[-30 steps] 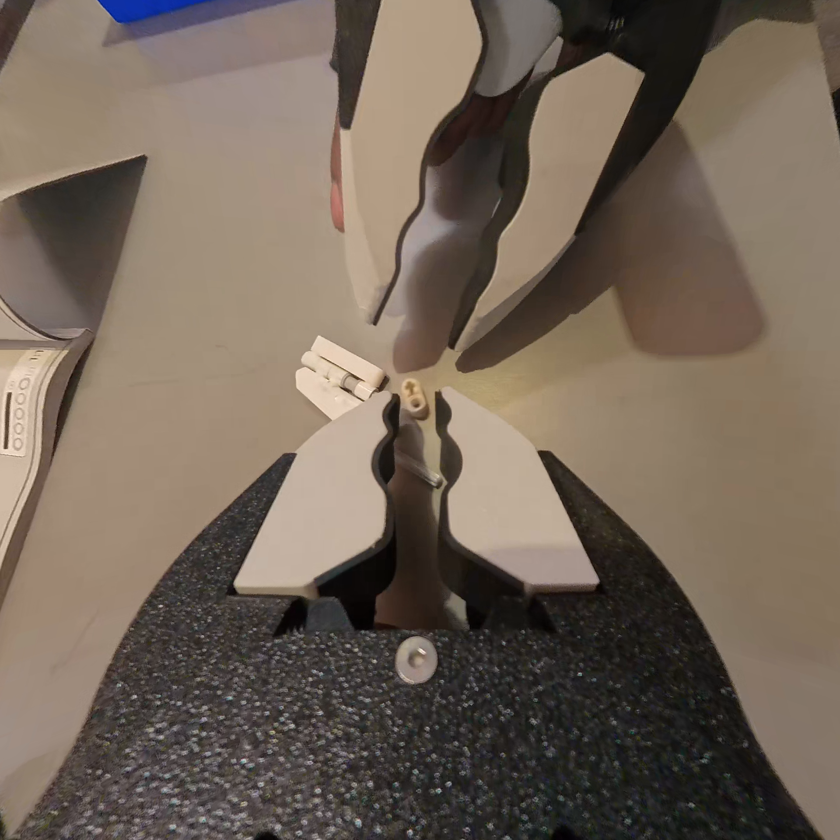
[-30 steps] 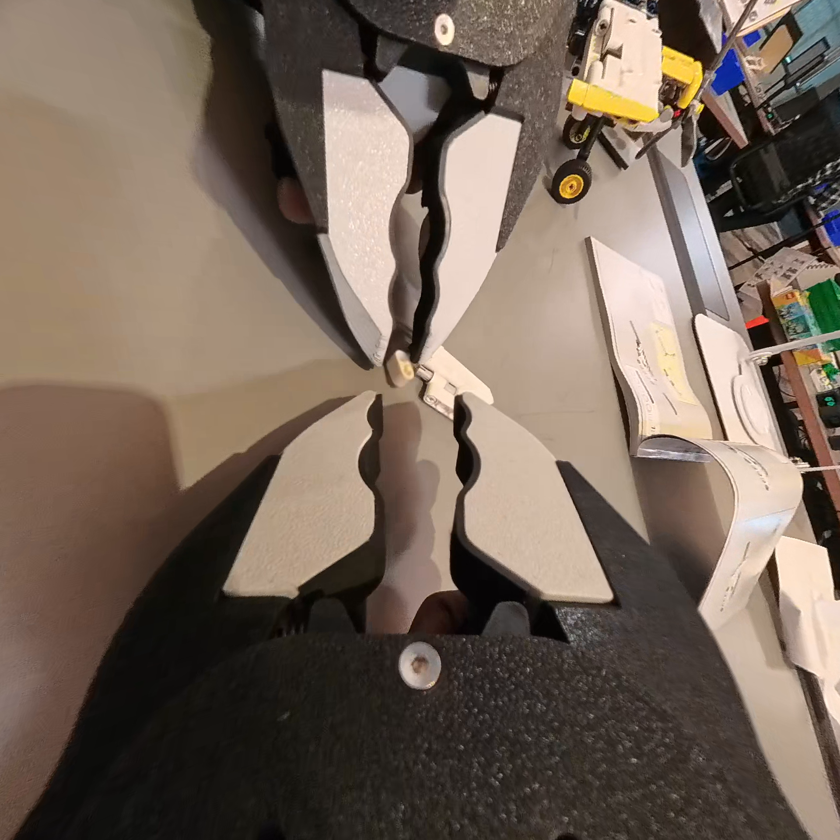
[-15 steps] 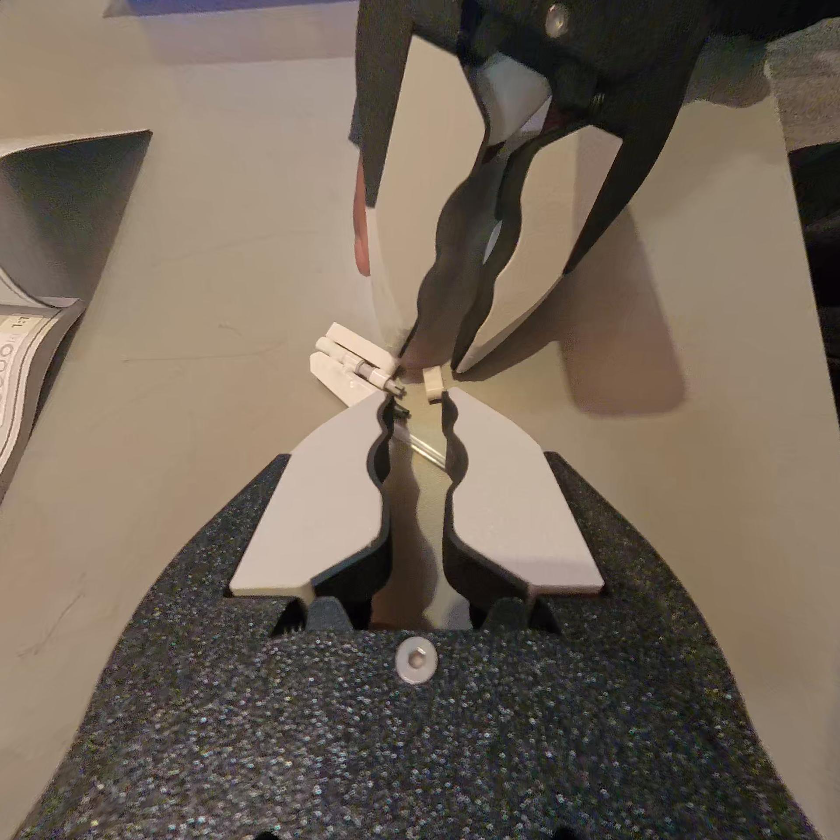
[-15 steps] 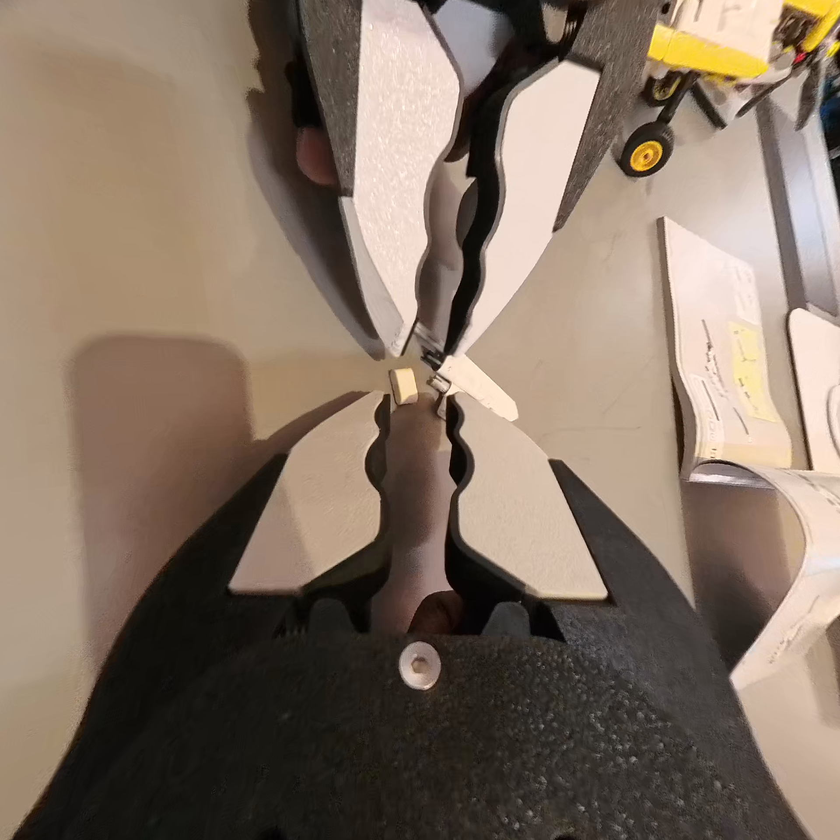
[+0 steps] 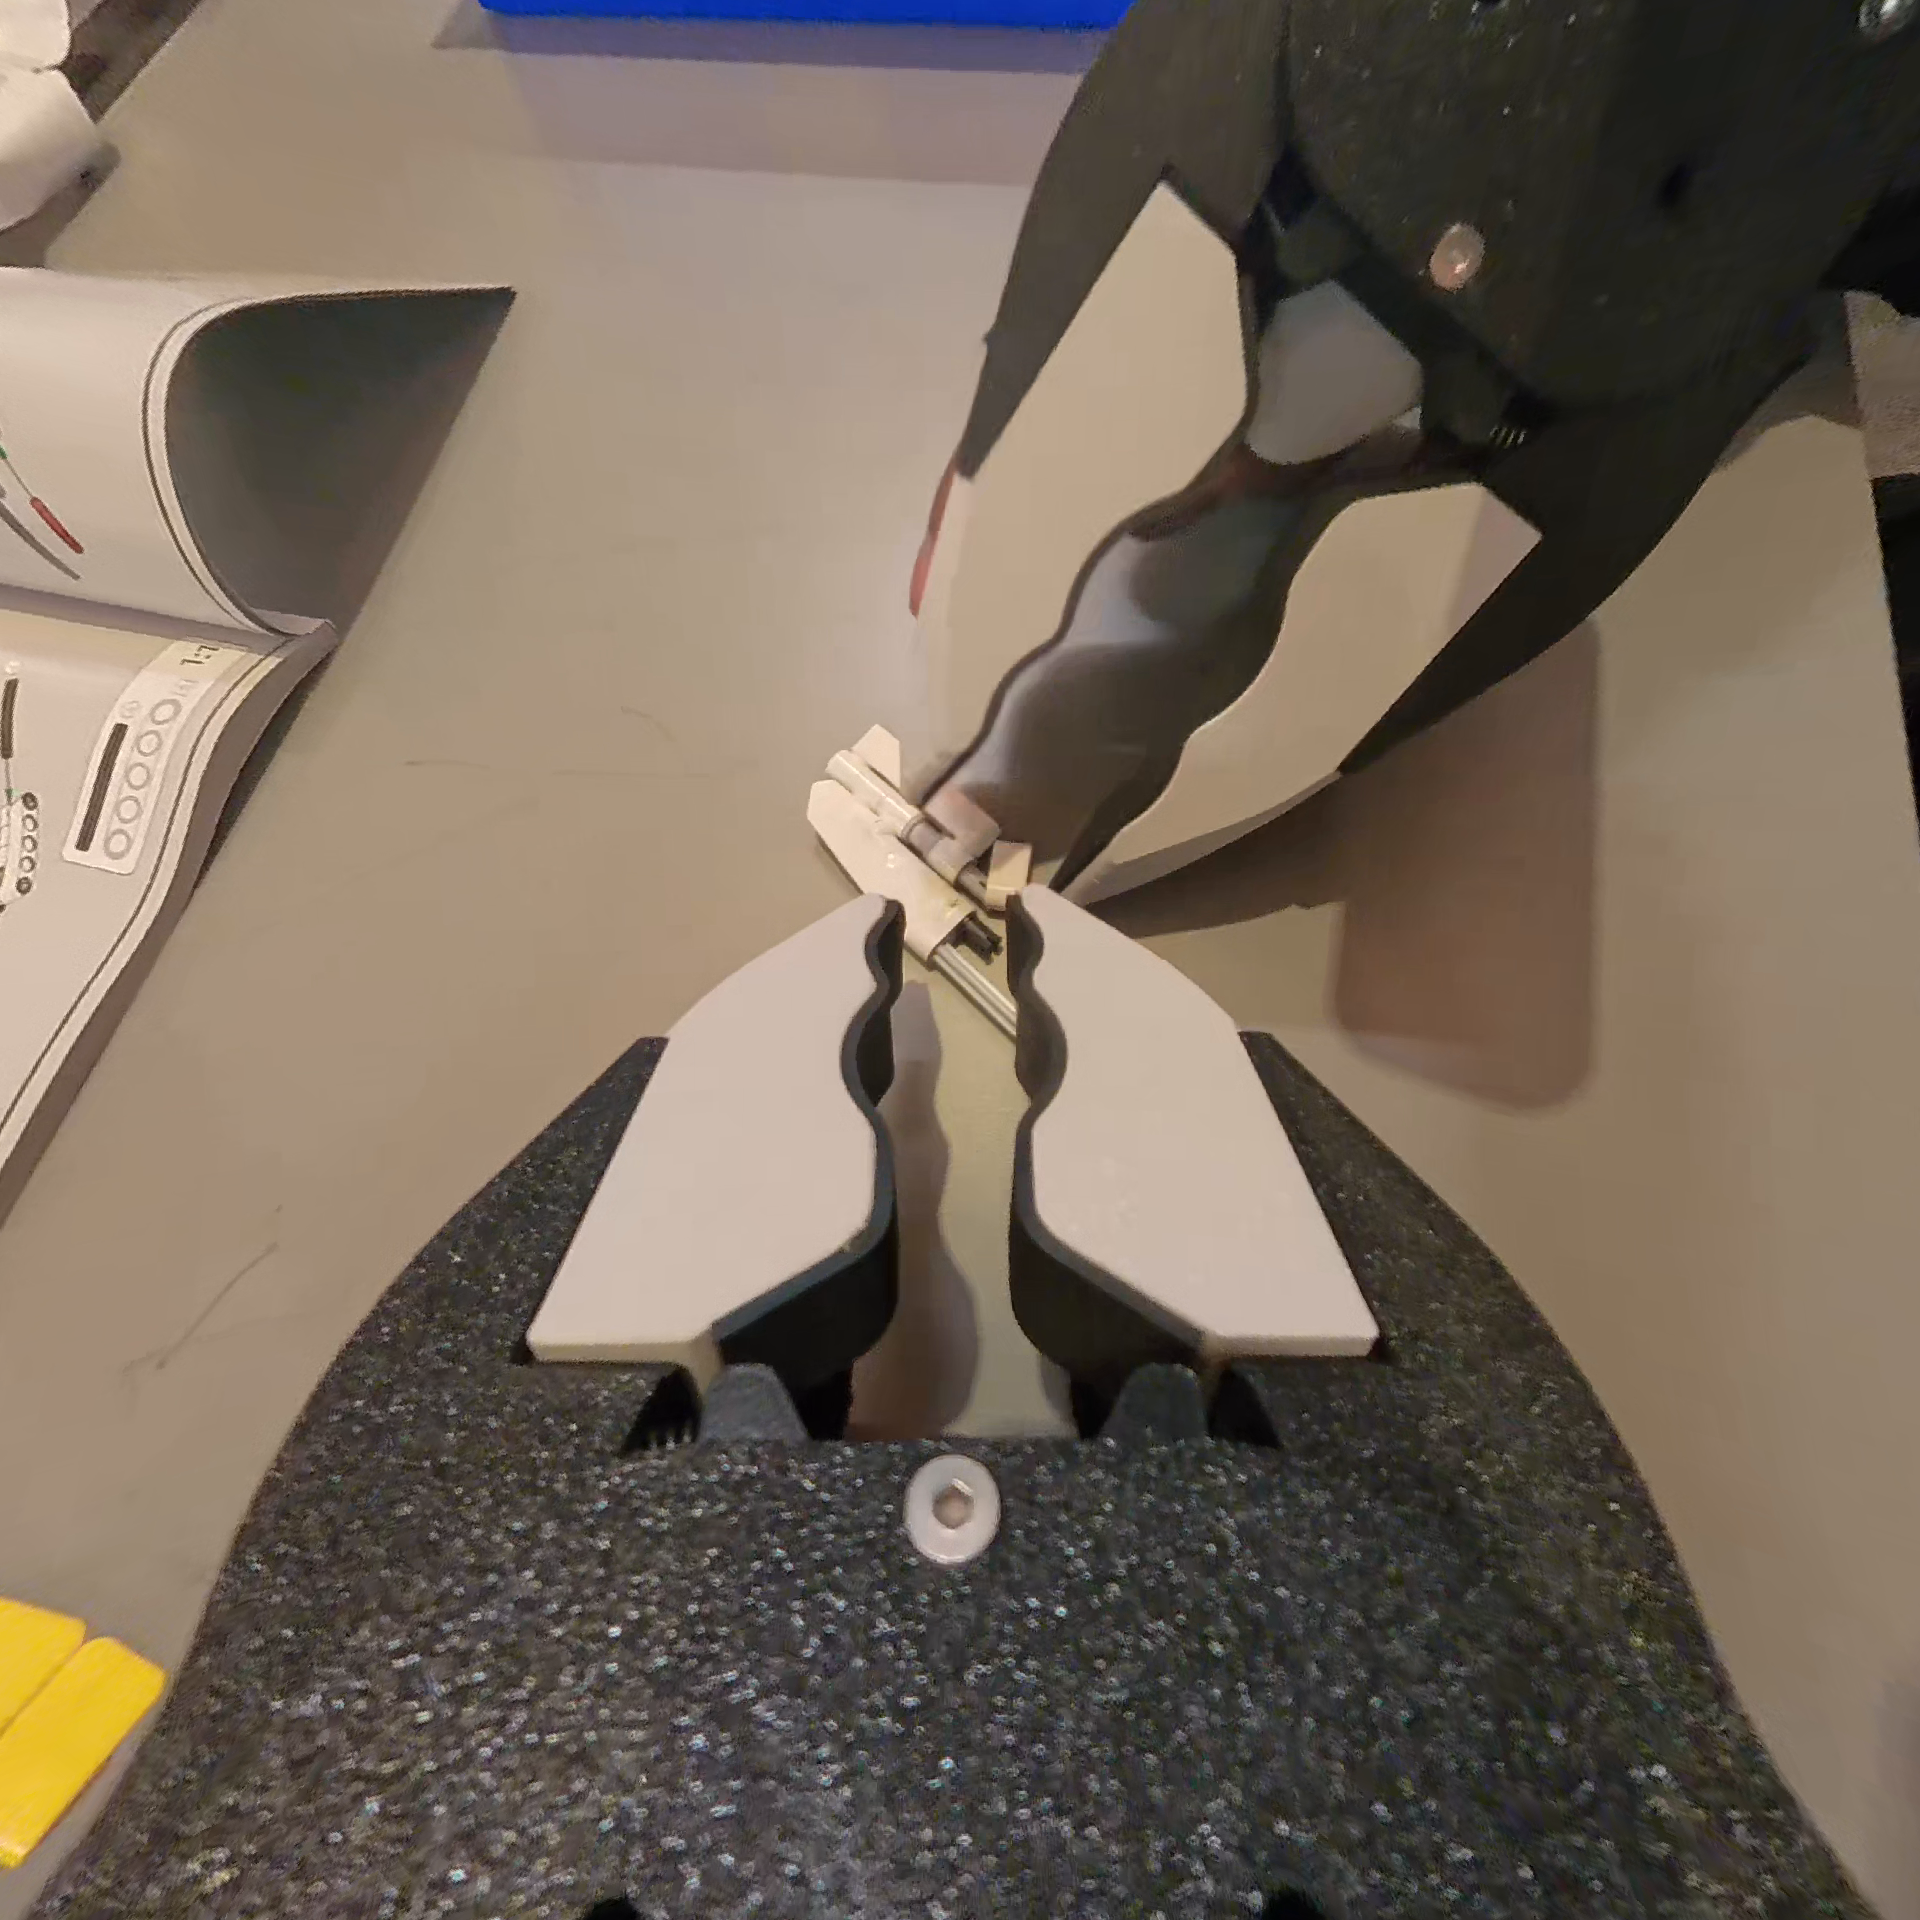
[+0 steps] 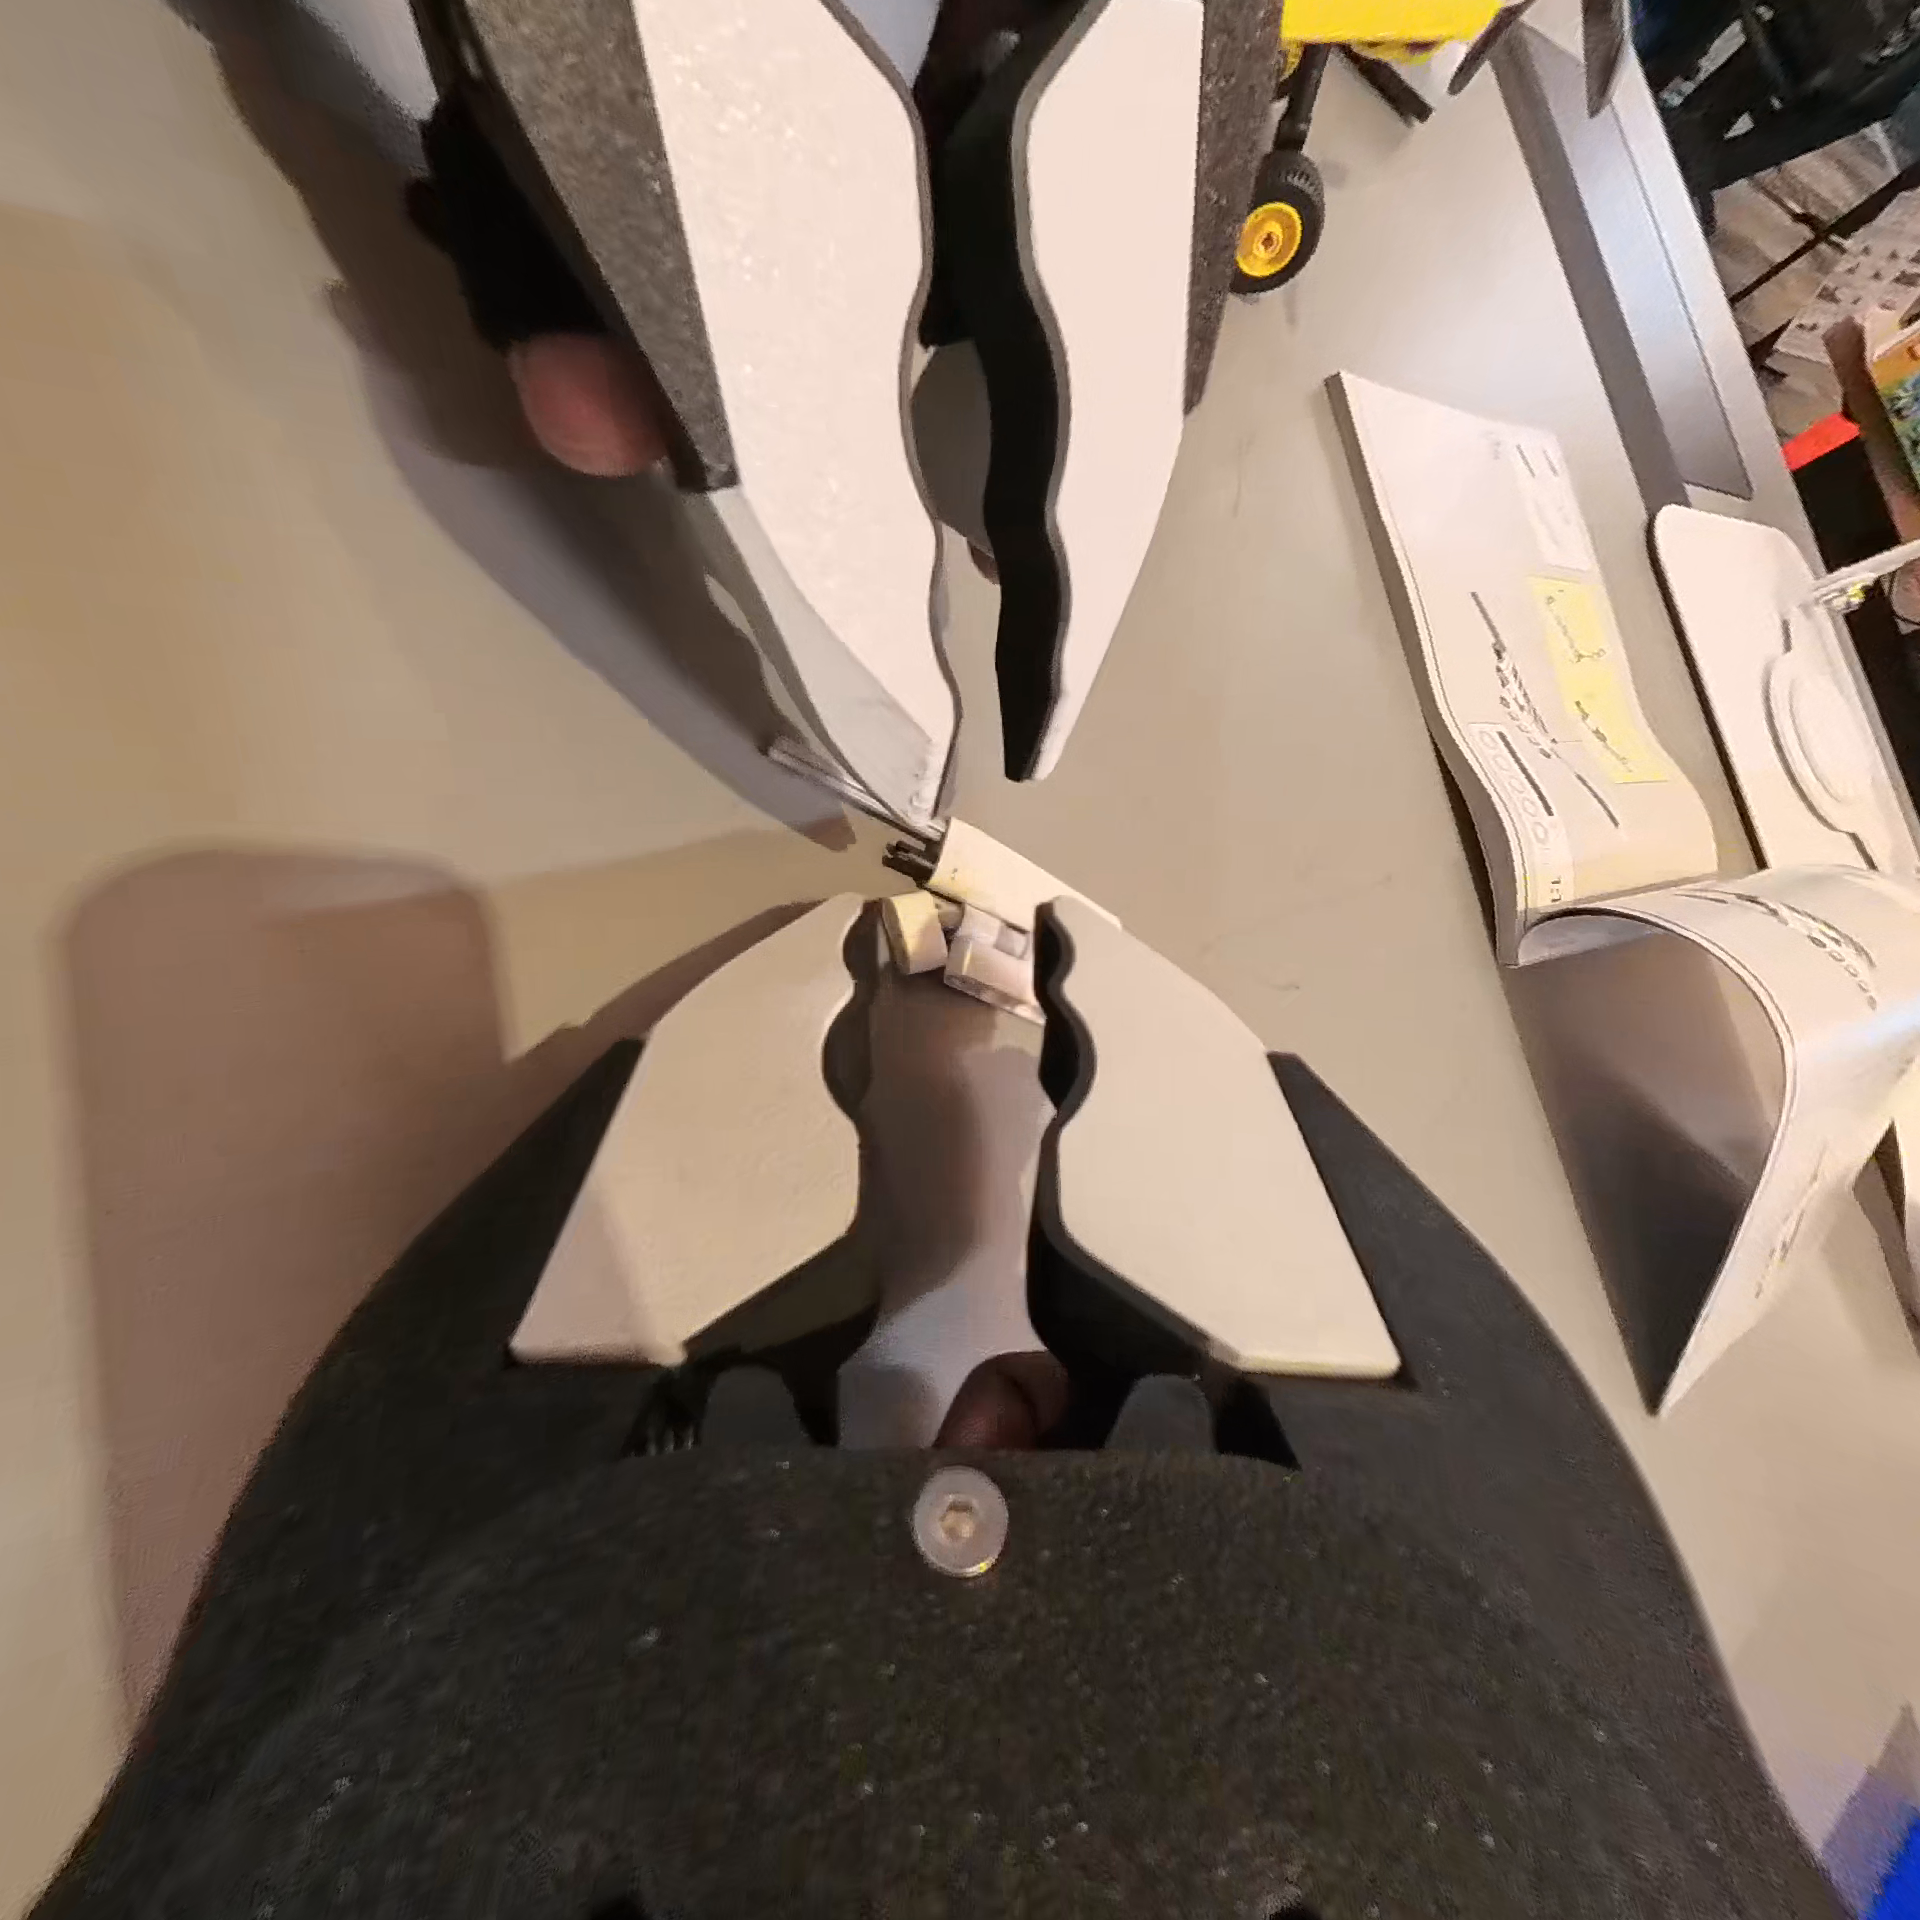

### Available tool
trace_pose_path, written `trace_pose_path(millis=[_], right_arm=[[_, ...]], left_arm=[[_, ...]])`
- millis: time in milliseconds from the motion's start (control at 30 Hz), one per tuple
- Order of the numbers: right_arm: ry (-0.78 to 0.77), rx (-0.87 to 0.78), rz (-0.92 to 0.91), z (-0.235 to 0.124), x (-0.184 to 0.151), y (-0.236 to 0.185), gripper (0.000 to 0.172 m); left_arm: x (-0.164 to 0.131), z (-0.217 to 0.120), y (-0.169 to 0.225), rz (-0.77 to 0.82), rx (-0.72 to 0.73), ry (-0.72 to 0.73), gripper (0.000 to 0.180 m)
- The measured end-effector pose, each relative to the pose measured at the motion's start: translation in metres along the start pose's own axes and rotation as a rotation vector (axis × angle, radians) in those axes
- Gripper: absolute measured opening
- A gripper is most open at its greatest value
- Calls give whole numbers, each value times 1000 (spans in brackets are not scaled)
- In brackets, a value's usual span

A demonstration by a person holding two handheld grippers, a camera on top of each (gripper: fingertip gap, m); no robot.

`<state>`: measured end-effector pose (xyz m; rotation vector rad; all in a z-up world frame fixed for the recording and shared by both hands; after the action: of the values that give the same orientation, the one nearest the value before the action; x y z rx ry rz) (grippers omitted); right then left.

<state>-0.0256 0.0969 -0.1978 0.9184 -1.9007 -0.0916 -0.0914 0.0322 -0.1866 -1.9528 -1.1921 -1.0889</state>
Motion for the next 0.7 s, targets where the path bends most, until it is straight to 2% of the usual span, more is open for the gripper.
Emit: trace_pose_path(millis=[200, 400, 700], right_arm=[[-58, 1, 59, 1, -4, 10, 47], [-95, 65, 212, 3, -10, 18, 63], [-118, 123, 347, 11, -13, 23, 64]], left_arm=[[-7, 4, -1, -33, 9, -59, 19], [-8, 4, -7, -133, 9, -57, 21], [-12, 8, -9, -236, -11, -92, 23]])
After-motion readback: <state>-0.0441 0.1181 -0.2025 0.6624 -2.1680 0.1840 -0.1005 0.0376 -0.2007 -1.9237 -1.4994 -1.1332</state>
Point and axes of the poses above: each gripper's, where its closed fingertips meet, z out along the fingers, x out of its top, y = z × x across the jaws, the point moved 6 cm from there along -z, back along the fingers, and after that the axes turned 9 degrees about y, right-handed, at the moved point
